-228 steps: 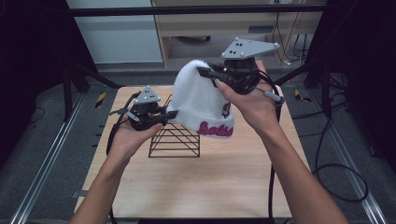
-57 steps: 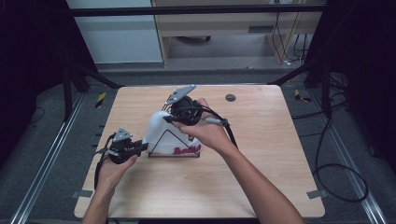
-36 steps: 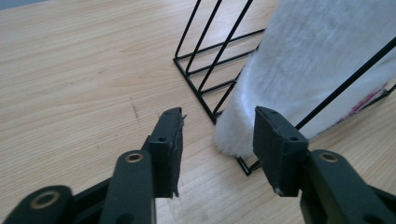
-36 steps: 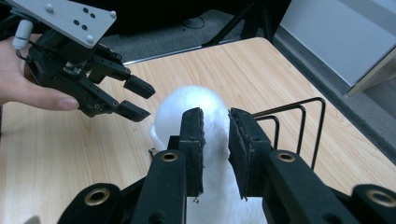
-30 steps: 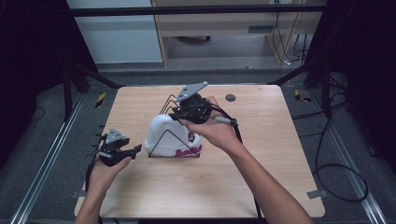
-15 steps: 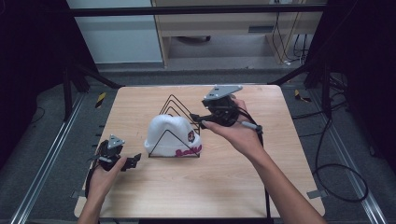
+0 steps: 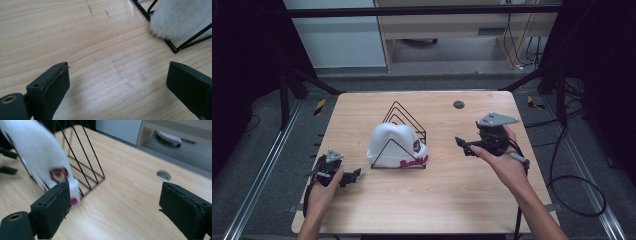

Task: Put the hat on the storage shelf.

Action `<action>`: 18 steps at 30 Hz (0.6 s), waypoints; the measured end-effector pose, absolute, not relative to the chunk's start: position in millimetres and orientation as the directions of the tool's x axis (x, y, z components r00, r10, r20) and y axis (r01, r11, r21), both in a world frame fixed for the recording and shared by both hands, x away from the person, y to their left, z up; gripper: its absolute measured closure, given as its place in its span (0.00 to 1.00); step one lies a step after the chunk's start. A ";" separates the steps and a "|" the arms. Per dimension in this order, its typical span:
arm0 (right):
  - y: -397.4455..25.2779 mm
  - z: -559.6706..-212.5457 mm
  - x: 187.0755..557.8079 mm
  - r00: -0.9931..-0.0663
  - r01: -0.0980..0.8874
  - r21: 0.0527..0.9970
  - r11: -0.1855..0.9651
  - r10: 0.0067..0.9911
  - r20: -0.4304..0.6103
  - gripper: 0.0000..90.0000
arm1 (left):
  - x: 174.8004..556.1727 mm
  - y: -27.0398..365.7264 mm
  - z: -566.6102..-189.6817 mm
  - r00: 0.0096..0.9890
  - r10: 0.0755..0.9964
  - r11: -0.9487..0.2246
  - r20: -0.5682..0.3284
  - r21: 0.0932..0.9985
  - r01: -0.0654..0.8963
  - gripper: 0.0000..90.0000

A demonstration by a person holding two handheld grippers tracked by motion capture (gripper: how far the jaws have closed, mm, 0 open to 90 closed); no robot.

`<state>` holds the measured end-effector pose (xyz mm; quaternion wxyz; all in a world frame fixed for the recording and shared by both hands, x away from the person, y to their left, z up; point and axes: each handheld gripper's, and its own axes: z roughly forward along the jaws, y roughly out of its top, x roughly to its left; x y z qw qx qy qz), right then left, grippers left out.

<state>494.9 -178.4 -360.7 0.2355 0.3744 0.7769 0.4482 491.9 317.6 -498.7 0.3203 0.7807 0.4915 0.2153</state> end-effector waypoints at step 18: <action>-241.3 -479.6 477.6 -0.434 0.596 0.770 0.227 0.898 0.071 0.12 | 491.6 317.5 -507.6 0.423 0.906 -0.312 0.027 0.717 0.623 0.02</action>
